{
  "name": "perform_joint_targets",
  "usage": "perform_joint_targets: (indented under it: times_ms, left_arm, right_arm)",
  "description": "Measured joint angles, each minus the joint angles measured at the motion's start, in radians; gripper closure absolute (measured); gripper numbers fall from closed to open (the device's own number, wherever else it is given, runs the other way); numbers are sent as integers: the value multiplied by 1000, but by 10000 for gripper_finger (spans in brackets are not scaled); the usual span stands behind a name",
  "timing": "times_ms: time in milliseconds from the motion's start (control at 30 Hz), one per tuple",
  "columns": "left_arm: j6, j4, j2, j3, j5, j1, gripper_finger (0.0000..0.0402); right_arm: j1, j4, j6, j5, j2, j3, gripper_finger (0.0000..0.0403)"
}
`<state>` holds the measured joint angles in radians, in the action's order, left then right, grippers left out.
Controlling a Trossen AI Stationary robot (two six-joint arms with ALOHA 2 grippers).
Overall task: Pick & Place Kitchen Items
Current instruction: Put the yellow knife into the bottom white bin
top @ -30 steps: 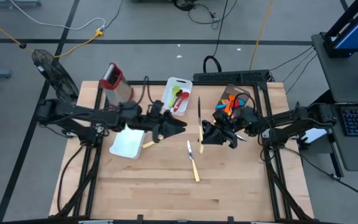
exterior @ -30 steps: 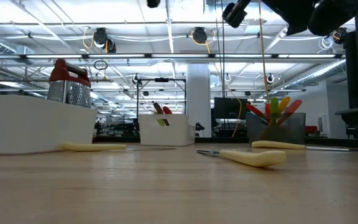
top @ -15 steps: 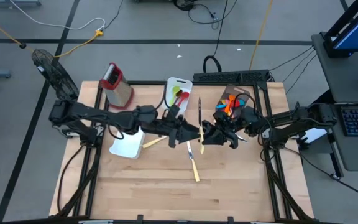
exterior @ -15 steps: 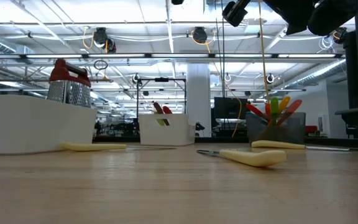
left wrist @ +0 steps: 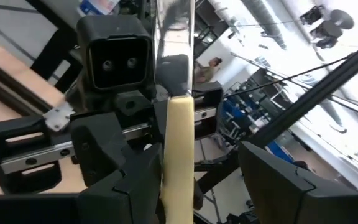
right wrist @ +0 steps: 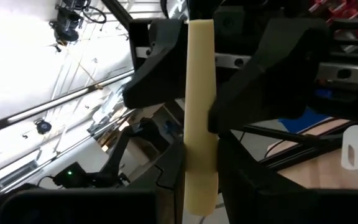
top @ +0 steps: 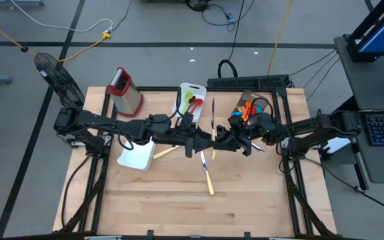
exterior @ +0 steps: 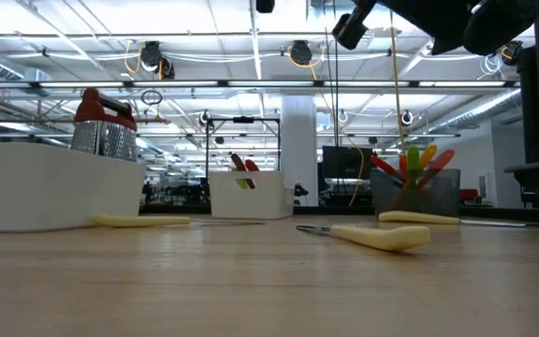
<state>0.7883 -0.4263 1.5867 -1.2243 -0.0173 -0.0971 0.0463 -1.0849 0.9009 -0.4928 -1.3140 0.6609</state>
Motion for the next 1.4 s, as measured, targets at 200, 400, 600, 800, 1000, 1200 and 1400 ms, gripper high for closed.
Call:
perform_joint_targets:
  times_ms: [200,400,600,800,1000,1200,1400]
  left_arm:
    - [2,16,0,0,55,0,186]
    - [39,62,12,0,96,13,186]
    - [62,63,34,-1,82,26,207]
    - [40,29,32,-1,17,44,308]
    - [5,31,32,0,-9,45,356]
    - [18,39,32,0,-35,46,356]
    - [26,128,27,0,-32,45,356]
  right_arm:
    - [0,5,-4,50,0,0,341]
    - [-3,32,-19,86,0,-1,341]
    - [-3,54,-27,96,-1,-2,341]
    - [-3,59,-27,97,0,-1,341]
    - [-3,69,-26,80,0,0,341]
    - [-3,75,-12,72,0,0,283]
    - [-1,115,72,3,0,0,229]
